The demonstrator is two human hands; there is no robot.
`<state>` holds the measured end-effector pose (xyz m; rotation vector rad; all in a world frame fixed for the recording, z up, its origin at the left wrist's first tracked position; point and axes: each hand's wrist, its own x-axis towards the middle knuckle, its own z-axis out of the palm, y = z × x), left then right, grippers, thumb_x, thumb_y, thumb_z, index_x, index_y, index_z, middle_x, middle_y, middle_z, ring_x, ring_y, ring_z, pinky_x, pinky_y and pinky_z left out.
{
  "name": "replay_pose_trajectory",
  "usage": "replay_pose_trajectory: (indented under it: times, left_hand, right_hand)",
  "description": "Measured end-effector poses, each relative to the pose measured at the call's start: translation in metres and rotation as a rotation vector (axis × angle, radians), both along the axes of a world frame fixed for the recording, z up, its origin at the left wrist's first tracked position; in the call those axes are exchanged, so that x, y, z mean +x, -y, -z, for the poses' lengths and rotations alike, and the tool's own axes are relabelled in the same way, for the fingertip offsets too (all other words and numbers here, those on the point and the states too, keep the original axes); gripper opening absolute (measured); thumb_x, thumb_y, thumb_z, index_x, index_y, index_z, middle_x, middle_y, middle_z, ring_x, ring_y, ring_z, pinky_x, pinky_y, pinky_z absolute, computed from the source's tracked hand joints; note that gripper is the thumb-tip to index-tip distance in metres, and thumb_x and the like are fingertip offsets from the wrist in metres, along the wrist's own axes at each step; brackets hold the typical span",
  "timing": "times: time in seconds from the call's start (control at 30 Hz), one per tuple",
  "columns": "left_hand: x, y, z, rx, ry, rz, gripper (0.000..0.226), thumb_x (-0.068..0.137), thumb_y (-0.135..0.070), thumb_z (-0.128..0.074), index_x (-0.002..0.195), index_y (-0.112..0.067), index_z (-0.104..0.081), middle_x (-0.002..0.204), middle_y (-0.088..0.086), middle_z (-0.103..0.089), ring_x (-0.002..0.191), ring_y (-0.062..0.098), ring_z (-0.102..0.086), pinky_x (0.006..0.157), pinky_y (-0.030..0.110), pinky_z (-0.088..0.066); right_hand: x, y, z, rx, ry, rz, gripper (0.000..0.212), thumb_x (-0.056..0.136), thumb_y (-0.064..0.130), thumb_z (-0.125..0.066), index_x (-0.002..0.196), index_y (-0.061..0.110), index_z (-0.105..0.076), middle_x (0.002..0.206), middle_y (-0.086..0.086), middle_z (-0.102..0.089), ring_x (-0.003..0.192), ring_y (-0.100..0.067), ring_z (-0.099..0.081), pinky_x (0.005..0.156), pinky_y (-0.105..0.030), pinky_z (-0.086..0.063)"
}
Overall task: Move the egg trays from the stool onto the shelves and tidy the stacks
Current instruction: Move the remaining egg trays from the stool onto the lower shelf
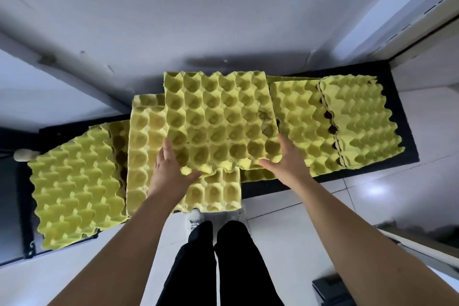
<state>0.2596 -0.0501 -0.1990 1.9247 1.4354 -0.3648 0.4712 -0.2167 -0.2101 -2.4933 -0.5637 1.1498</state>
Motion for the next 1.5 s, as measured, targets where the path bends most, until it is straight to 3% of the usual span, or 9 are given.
replay_pose_trajectory:
  times: [0.23, 0.6, 0.67, 0.77, 0.87, 1.07, 1.2, 1.37, 1.5]
  left_hand:
    - [0.006, -0.006, 0.001, -0.011, 0.013, -0.055, 0.116, 0.075, -0.041, -0.078, 0.153, -0.011, 0.002, 0.156, 0.012, -0.022, 0.139, 0.031, -0.033, 0.104, 0.043, -0.038]
    - [0.001, -0.028, -0.062, 0.053, 0.087, -0.036, 0.103, 0.073, -0.045, -0.079, 0.151, -0.014, -0.018, 0.15, 0.009, -0.035, 0.13, 0.029, -0.044, 0.098, 0.041, -0.043]
    - [-0.005, -0.03, -0.079, 0.079, 0.127, -0.031, 0.103, 0.071, -0.046, -0.08, 0.15, -0.015, -0.021, 0.149, 0.008, -0.037, 0.129, 0.028, -0.045, 0.096, 0.04, -0.043]
    - [-0.019, -0.031, -0.104, 0.102, 0.2, -0.049, 0.101, 0.069, -0.046, -0.081, 0.149, -0.017, -0.027, 0.146, 0.006, -0.042, 0.127, 0.026, -0.048, 0.094, 0.038, -0.043]
    - [-0.038, -0.03, -0.129, 0.122, 0.267, -0.089, 0.095, 0.061, -0.055, -0.082, 0.141, -0.023, -0.04, 0.131, 0.001, -0.056, 0.112, 0.023, -0.058, 0.085, 0.037, -0.048]
    - [-0.076, -0.012, -0.183, 0.18, 0.385, -0.218, 0.085, 0.056, -0.054, -0.084, 0.13, -0.027, -0.051, 0.116, -0.005, -0.064, 0.101, 0.017, -0.062, 0.084, 0.037, -0.051]
    - [-0.108, 0.018, -0.218, 0.244, 0.474, -0.325, 0.061, 0.063, -0.041, -0.086, 0.115, -0.028, -0.057, 0.101, -0.01, -0.067, 0.088, 0.011, -0.062, 0.068, 0.027, -0.045]
    - [-0.159, 0.066, -0.255, 0.315, 0.577, -0.488, 0.04, 0.067, -0.036, -0.084, 0.092, -0.043, -0.053, 0.09, -0.019, -0.066, 0.08, -0.004, -0.06, 0.064, 0.022, -0.043]
    - [-0.207, 0.095, -0.278, 0.405, 0.611, -0.594, 0.042, 0.067, -0.037, -0.085, 0.099, -0.038, -0.058, 0.091, -0.017, -0.067, 0.08, -0.002, -0.062, 0.062, 0.021, -0.043]
  right_hand:
    - [0.0, -0.005, 0.005, 0.094, -0.044, 0.052, 0.097, 0.079, 0.036, -0.074, 0.152, 0.024, -0.012, 0.156, 0.0, -0.022, 0.14, -0.019, -0.027, 0.106, -0.029, -0.028]
    - [-0.013, -0.015, -0.059, 0.147, 0.043, 0.183, 0.09, 0.081, 0.033, -0.074, 0.151, 0.019, -0.018, 0.152, -0.005, -0.03, 0.137, -0.023, -0.033, 0.108, -0.036, -0.031]
    - [-0.019, -0.014, -0.074, 0.165, 0.052, 0.215, 0.088, 0.08, 0.032, -0.074, 0.149, 0.018, -0.022, 0.147, -0.003, -0.036, 0.132, -0.022, -0.039, 0.102, -0.029, -0.037]
    - [-0.027, -0.013, -0.101, 0.215, 0.071, 0.224, 0.075, 0.077, 0.031, -0.076, 0.14, 0.022, -0.038, 0.128, 0.006, -0.052, 0.114, -0.016, -0.055, 0.079, -0.016, -0.042]
    - [-0.036, -0.013, -0.132, 0.259, 0.094, 0.212, 0.077, 0.078, 0.029, -0.076, 0.142, 0.018, -0.036, 0.133, 0.006, -0.05, 0.121, -0.016, -0.05, 0.097, -0.03, -0.039]
    - [-0.054, -0.016, -0.188, 0.347, 0.128, 0.152, 0.091, 0.077, 0.034, -0.077, 0.149, 0.019, -0.024, 0.15, -0.001, -0.033, 0.133, -0.02, -0.038, 0.106, -0.035, -0.032]
    - [-0.069, -0.016, -0.225, 0.453, 0.146, 0.05, 0.085, 0.077, 0.033, -0.077, 0.146, 0.021, -0.031, 0.15, 0.001, -0.033, 0.131, -0.013, -0.036, 0.105, -0.03, -0.03]
    - [-0.102, -0.016, -0.269, 0.542, 0.193, -0.139, 0.076, 0.078, 0.033, -0.076, 0.143, 0.024, -0.037, 0.141, 0.002, -0.041, 0.124, -0.013, -0.042, 0.095, -0.023, -0.028]
    - [-0.139, -0.022, -0.293, 0.625, 0.21, -0.268, 0.081, 0.078, 0.036, -0.075, 0.146, 0.023, -0.032, 0.147, 0.004, -0.036, 0.133, -0.014, -0.036, 0.104, -0.027, -0.027]
